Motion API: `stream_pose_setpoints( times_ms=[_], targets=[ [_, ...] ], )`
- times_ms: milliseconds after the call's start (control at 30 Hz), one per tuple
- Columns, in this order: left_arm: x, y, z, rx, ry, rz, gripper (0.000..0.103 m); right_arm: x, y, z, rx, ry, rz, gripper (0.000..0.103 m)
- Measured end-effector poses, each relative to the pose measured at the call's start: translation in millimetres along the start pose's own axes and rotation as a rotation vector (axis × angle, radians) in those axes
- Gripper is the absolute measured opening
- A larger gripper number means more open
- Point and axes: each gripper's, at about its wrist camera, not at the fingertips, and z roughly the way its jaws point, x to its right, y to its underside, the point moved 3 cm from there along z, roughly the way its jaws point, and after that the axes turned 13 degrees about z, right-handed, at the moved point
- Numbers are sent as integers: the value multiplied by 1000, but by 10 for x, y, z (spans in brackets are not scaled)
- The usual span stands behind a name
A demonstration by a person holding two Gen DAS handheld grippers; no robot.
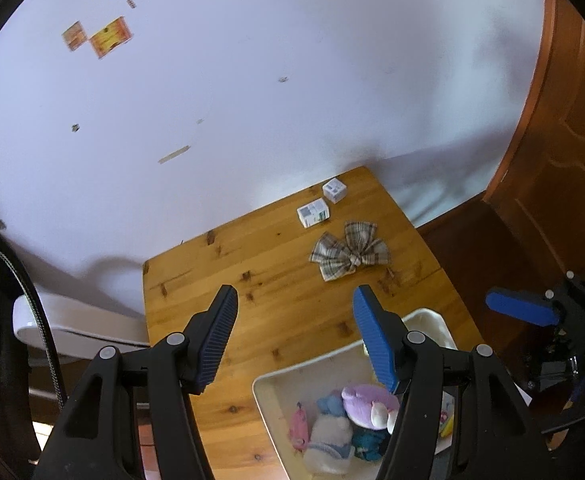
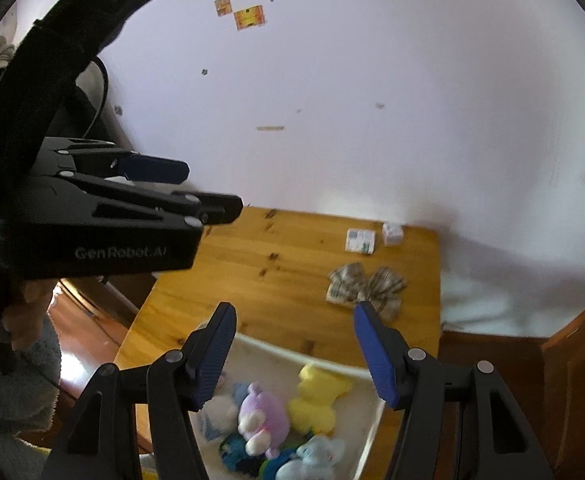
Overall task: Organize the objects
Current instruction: 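Open both tools and move them toward the plaid bow and white boxes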
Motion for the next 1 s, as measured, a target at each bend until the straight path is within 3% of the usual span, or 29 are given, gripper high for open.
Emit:
stream_pose_setpoints(
  times_ms=[467,733,833,1000],
  targets=[
    [-322,-600,837,-80,123,16,65,364,-581,618,-45,89,-7,62],
    [-402,-713,1493,-164,152,25,65,476,-640,1190,-121,116,-75,63],
    [-441,-747,1775,-192,133,40,65,573,-631,1427,-150,130,-105,72],
    [-515,-753,2326,-251,140,28,65,825,-593,1876,-215,135,-119,73]
  ],
)
